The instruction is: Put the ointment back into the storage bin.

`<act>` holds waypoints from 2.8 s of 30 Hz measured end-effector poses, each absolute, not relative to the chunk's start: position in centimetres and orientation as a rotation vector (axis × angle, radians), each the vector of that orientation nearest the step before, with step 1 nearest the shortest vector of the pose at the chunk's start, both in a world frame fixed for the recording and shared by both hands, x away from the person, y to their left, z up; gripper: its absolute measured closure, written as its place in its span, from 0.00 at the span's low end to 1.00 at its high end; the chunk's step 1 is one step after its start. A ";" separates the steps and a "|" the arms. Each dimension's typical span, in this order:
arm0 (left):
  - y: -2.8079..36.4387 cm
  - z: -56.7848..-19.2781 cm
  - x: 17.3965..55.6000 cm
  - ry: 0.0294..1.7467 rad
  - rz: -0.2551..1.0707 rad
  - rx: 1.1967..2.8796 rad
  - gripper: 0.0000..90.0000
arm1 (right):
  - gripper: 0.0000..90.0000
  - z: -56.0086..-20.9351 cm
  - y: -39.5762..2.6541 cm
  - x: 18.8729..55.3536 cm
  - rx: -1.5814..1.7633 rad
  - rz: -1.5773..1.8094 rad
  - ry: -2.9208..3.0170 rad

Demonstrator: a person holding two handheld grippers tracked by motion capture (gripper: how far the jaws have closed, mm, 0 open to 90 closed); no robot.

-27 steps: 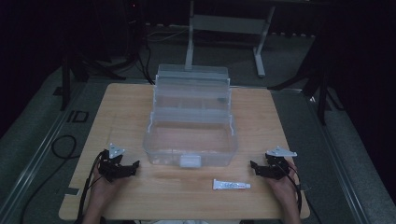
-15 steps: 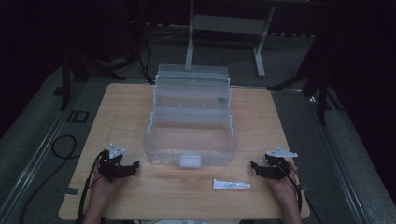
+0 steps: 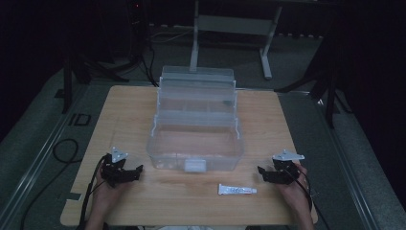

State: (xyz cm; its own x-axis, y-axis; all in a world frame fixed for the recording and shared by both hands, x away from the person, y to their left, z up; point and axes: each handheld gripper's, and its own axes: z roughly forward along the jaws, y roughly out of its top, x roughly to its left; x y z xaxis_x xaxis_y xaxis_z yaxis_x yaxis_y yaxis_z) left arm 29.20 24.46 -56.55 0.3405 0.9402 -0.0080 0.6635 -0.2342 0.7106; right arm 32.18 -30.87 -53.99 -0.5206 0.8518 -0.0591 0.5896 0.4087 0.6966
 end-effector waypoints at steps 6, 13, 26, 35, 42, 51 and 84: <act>24.5 -56.6 29.2 1.398 0.574 1.986 0.15 | 0.28 -53.1 -30.7 32.0 1.204 0.853 2.285; 24.5 -56.6 29.2 1.398 0.574 1.985 0.15 | 0.28 -51.8 -30.6 31.8 1.168 0.830 2.312; 24.5 -56.6 29.2 1.399 0.574 1.986 0.15 | 0.28 -49.2 -30.4 31.9 1.078 0.744 2.382; 24.5 -56.5 29.2 1.399 0.572 1.988 0.15 | 0.27 -47.3 -30.2 32.2 1.011 0.685 2.429; 24.5 -56.5 29.2 1.398 0.573 1.989 0.15 | 0.25 -46.3 -29.8 32.5 0.947 0.646 2.477; 24.5 -56.5 29.2 1.398 0.573 1.989 0.15 | 0.23 -45.0 -28.9 32.8 0.883 0.607 2.525; 24.5 -56.5 29.2 1.399 0.573 1.987 0.15 | 0.23 -44.1 -24.1 32.5 0.549 0.417 2.737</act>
State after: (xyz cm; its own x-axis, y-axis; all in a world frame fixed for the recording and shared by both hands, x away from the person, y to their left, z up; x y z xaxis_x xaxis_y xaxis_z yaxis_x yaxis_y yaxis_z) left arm 29.19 24.46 -56.54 0.3406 0.9402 -0.0080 0.6644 -0.2346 0.7096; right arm 32.51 -24.07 -44.10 -0.8757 0.4142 -0.2481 0.3215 0.8837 0.3403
